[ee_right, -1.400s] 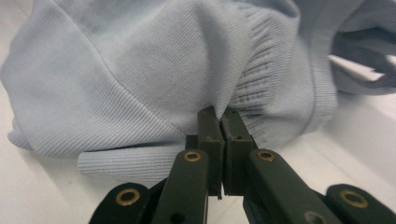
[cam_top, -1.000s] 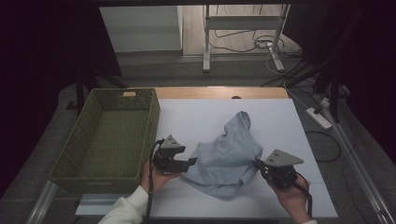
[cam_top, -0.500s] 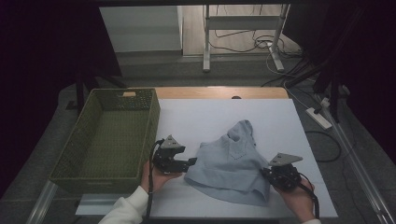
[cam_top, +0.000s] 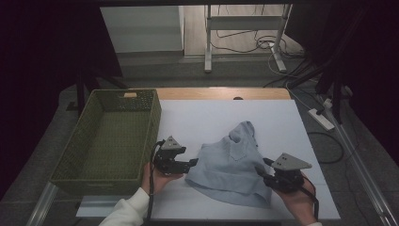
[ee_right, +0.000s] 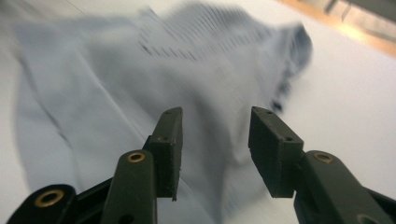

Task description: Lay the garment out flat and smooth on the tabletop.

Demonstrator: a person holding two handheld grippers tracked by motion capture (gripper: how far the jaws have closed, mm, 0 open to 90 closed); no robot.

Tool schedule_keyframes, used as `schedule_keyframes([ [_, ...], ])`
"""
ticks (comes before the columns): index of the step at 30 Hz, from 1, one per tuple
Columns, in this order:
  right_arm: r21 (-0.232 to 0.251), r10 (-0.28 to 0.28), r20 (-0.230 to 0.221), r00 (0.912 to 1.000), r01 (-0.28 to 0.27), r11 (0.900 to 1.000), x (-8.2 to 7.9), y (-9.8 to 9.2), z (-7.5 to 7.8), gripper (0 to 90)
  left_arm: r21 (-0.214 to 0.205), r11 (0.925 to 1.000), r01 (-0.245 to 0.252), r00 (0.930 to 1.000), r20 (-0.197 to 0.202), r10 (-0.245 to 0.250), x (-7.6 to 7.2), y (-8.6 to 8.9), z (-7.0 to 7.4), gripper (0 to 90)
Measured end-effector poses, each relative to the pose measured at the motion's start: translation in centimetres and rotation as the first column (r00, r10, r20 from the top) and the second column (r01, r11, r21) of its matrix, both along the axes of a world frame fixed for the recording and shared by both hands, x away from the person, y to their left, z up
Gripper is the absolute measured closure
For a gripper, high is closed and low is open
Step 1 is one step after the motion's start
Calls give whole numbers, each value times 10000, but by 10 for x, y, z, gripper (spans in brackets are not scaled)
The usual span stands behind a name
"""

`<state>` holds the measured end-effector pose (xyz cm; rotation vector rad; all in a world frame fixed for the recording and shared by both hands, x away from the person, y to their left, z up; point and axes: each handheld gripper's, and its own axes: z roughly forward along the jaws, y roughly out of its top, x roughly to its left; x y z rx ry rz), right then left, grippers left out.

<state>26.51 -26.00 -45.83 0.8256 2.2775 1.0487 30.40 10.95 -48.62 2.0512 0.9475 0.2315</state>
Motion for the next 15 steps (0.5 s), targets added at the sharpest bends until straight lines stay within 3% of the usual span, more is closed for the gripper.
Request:
schedule_keyframes([
  [2, 132, 377, 53, 9993, -378, 9992, -2, 10, 2, 517, 2, 10000, -7, 10000, 24, 7, 0, 0, 0, 306],
  [8, 511, 1427, -370, 9891, -1408, 9887, -1, 43, -9, 470, -72, 10000, -63, 10000, 68, 63, 1, 1, 2, 301],
  [15, 282, 2244, -385, 9737, -2234, 9743, -1, 78, -22, 422, -147, 9998, -121, 9997, 191, 124, 0, 2, 4, 300],
])
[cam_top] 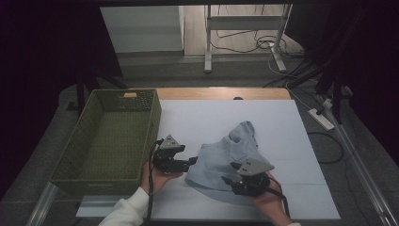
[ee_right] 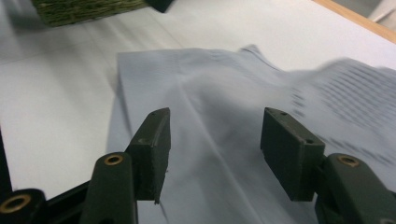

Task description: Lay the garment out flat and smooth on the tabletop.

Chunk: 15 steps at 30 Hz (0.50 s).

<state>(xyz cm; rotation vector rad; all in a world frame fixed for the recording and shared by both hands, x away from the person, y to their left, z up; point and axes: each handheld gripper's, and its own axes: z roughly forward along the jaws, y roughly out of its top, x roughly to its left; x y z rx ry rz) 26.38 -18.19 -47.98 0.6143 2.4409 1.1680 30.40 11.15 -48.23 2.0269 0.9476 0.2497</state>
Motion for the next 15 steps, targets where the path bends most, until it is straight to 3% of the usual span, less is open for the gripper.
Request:
schedule_keyframes([
  [11, -700, 684, -153, 9975, -693, 9951, -2, 39, -20, 394, -143, 9999, -34, 10000, 39, 35, 0, 1, 1, 299],
  [15, -748, 838, -154, 9964, -847, 9936, 0, 48, -23, 390, -169, 9998, -54, 10000, 76, 55, 0, 1, 2, 299],
])
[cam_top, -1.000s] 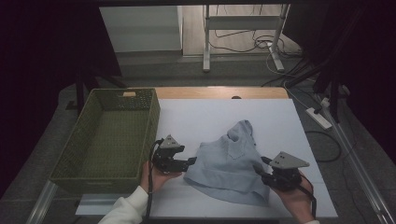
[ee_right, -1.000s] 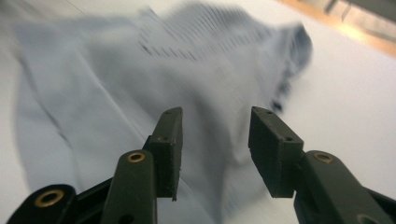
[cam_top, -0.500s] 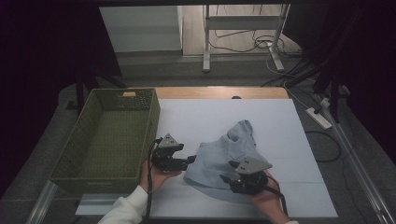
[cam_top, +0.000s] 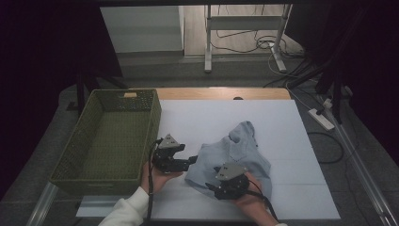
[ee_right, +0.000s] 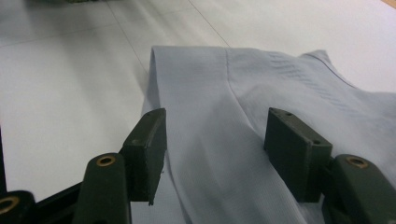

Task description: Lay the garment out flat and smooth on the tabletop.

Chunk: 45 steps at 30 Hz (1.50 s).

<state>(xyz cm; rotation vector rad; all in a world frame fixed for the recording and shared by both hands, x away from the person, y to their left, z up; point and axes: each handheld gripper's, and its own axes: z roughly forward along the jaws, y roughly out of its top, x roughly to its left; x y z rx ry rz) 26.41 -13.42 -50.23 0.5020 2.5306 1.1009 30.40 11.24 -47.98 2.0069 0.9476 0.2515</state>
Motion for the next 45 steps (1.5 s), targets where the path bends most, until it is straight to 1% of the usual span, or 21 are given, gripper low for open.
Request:
schedule_keyframes([
  [2, 14, 51, -36, 10000, -51, 10000, 0, 6, -1, 390, 1, 10000, 1, 10000, 26, -1, 0, 0, 1, 298],
  [5, -72, 284, -36, 9996, -285, 9996, 1, 16, -3, 390, -16, 10000, -12, 10000, 45, 12, 0, 0, 1, 299],
  [8, -284, 504, -29, 9987, -505, 9983, 3, 28, -7, 387, -17, 10000, -38, 10000, 50, 38, 0, 0, 1, 298],
  [10, -448, 550, -41, 9985, -552, 9975, 6, 35, -12, 387, -31, 10000, -49, 10000, 58, 49, 0, 1, 2, 299],
  [14, -689, 494, -189, 9986, -506, 9963, 10, 42, -19, 389, -46, 10000, -69, 10000, 63, 70, 0, 1, 2, 299],
  [16, -912, 449, -139, 9989, -460, 9948, 10, 45, -23, 409, -49, 10000, -70, 10000, 58, 70, 0, 2, 2, 298],
  [17, -1103, 372, -29, 9993, -373, 9932, 9, 46, -25, 419, -41, 10000, -66, 10000, 71, 67, 0, 2, 2, 298],
  [19, -1069, 224, 8, 9997, -222, 9940, 9, 46, -26, 482, -52, 10000, -79, 9999, 75, 80, 0, 2, 2, 299],
  [20, -1071, 189, 0, 9998, -187, 9941, 10, 45, -26, 530, -61, 9999, -85, 9999, 74, 86, 0, 2, 2, 299],
  [23, -1110, 335, -55, 9994, -339, 9932, 9, 45, -27, 738, -33, 10000, -45, 10000, 71, 45, -1, 1, 2, 299],
  [26, -1281, 453, 194, 9988, -425, 9908, 5, 46, -26, 810, 16, 10000, 18, 10000, 78, -18, -1, 0, 2, 299],
  [28, -1252, 473, 216, 9986, -442, 9911, 3, 44, -25, 823, 21, 10000, 43, 10000, 81, -43, -1, 0, 2, 299],
  [31, -1003, 620, 356, 9974, -582, 9933, -4, 41, -20, 829, 43, 10000, 64, 9999, 103, -64, -2, 0, 2, 299],
  [33, -845, 837, 474, 9954, -795, 9932, -12, 39, -16, 831, 27, 10000, 71, 9999, 115, -72, -2, 0, 2, 299],
  [34, -769, 943, 448, 9945, -907, 9929, -17, 38, -14, 832, 21, 10000, 56, 9999, 108, -56, -2, 0, 3, 299],
  [37, -658, 1417, 467, 9888, -1385, 9882, -32, 37, -10, 833, 9, 10000, 31, 9999, 114, -31, -2, 0, 3, 299],
  [39, -531, 1744, 298, 9842, -1726, 9836, -44, 39, -8, 832, 10, 10000, 34, 9999, 109, -35, -1, 1, 3, 299],
  [41, -623, 2142, 275, 9764, -2122, 9752, -53, 42, -7, 832, 14, 10000, 41, 9999, 99, -41, -1, 0, 3, 299],
  [42, -704, 2260, 218, 9739, -2240, 9720, -55, 43, -8, 831, 13, 10000, 49, 9999, 92, -50, -1, 0, 2, 299],
  [44, -901, 2334, 216, 9721, -2307, 9689, -57, 46, -11, 818, 54, 10000, 64, 9999, 88, -64, -1, -1, 2, 299],
  [45, -881, 2299, 172, 9731, -2276, 9698, -56, 46, -13, 795, 50, 10000, 72, 9999, 87, -72, -1, -1, 2, 299],
])
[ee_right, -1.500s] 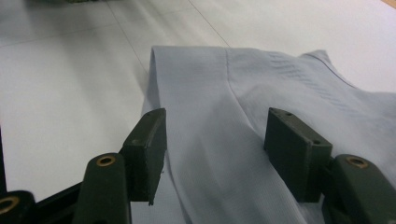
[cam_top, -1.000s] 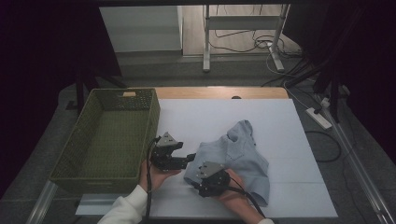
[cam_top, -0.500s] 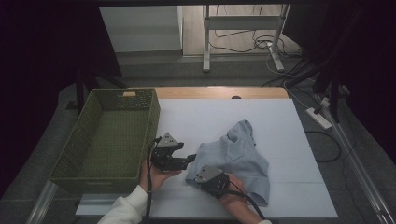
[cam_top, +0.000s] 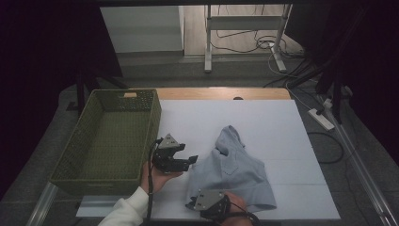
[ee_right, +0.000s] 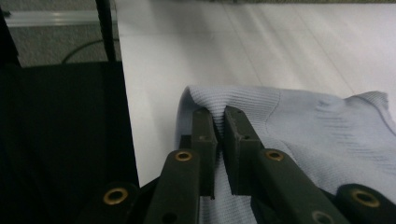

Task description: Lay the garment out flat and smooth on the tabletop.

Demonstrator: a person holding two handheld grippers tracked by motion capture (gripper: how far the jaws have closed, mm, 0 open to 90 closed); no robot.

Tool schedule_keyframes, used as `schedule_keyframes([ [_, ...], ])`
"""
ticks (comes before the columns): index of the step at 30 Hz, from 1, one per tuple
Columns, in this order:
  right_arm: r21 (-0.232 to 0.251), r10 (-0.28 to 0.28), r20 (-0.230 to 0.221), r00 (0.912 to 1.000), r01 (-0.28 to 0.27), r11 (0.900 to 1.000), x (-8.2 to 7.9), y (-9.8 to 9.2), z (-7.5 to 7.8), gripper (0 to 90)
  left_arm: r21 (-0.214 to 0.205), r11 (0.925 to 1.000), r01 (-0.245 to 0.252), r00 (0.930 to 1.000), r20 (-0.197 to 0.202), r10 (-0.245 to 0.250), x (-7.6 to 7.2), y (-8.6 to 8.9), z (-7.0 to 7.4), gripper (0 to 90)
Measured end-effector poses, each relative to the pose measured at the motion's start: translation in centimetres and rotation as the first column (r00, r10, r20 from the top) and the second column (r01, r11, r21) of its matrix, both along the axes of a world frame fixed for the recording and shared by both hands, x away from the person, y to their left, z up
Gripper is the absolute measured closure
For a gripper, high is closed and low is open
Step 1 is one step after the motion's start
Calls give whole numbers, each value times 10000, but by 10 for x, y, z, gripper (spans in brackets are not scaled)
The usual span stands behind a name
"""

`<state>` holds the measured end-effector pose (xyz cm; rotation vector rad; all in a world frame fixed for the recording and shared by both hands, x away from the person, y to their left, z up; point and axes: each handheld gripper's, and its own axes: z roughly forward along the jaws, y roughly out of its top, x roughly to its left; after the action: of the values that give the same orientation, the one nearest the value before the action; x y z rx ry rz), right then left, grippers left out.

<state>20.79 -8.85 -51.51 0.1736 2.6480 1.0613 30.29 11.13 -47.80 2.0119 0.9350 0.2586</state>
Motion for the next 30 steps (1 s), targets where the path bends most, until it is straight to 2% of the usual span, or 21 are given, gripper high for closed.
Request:
schedule_keyframes([
  [2, 187, -37, -219, 9998, 41, 9998, 2, -2, 0, 692, 34, 10000, 24, 10000, -1, -24, 0, 0, 0, 299],
  [5, 553, -270, -17, 9996, 271, 9981, 1, -11, 11, 592, 38, 10000, 12, 10000, -3, -12, 0, 0, 0, 299],
  [8, 1077, -1021, 209, 9946, 993, 9892, 3, -26, 27, 521, 36, 10000, 3, 10000, -14, -3, 0, 0, -1, 299],
  [10, 1320, -1769, 445, 9832, 1698, 9766, 6, -38, 36, 486, 27, 10000, -2, 10000, -25, 2, 0, 0, -1, 299],
  [12, 1460, -2521, 520, 9663, 2423, 9591, 13, -50, 41, 454, 31, 10000, 5, 10000, -19, -5, 0, -1, -1, 299],
  [15, 1303, -3442, 570, 9372, 3348, 9332, 24, -63, 42, 434, 64, 10000, 25, 10000, -1, -25, 0, -2, -1, 299],
  [18, 1204, -4005, 710, 9135, 3907, 9126, 34, -69, 39, 428, 90, 9999, 55, 10000, -26, -55, 0, -3, -1, 299],
  [22, 1132, -4275, 614, 9019, 4193, 9008, 50, -69, 37, 425, 111, 9999, 63, 10000, -28, -63, 0, -3, -2, 299],
  [24, 931, -4289, 387, 9025, 4241, 9008, 57, -67, 35, 474, 118, 9999, 68, 10000, -19, -68, 0, -4, -2, 299],
  [25, 825, -4250, 270, 9048, 4217, 9030, 60, -67, 33, 554, 131, 9999, 66, 10000, -14, -66, 0, -3, -2, 299],
  [27, 522, -4034, -98, 9150, 4033, 9136, 64, -69, 28, 737, 135, 9999, 58, 10000, -5, -58, 0, -3, -2, 298],
  [28, 384, -4002, -264, 9160, 4010, 9153, 65, -71, 26, 810, 132, 9999, 54, 10000, -3, -54, 0, -2, -2, 299],
  [30, 207, -3964, -262, 9177, 3969, 9176, 65, -75, 25, 869, 117, 9999, 22, 10000, -2, -22, 0, -1, -2, 299],
])
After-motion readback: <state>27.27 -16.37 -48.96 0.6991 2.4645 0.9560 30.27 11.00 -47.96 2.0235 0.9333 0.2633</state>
